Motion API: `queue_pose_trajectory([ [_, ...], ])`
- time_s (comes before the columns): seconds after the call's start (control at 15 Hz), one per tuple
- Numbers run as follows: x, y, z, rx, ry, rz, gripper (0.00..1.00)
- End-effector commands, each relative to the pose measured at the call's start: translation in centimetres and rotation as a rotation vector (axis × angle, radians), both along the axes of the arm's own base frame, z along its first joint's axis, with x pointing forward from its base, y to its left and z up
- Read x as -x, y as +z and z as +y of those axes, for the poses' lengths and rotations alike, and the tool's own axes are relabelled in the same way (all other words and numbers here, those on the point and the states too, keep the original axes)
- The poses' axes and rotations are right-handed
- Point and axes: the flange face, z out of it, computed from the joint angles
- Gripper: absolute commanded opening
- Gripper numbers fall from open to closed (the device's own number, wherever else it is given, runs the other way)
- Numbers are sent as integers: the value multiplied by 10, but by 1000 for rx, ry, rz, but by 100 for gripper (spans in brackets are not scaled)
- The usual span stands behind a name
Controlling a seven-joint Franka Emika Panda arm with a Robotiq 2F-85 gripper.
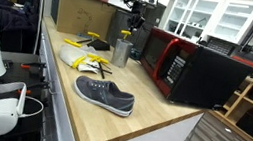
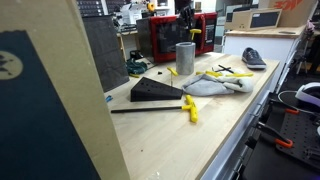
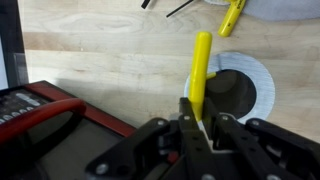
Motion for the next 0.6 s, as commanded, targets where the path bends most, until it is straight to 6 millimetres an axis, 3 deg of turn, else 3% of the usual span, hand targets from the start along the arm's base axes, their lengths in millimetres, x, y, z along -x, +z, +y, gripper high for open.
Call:
queue_pose_trajectory([
  [0.0,15,38,-3,53,-139,12,4],
  [0.27,26,67,0,74,-282,-12,4],
  [0.53,42,82,-1,83,-366,49,4],
])
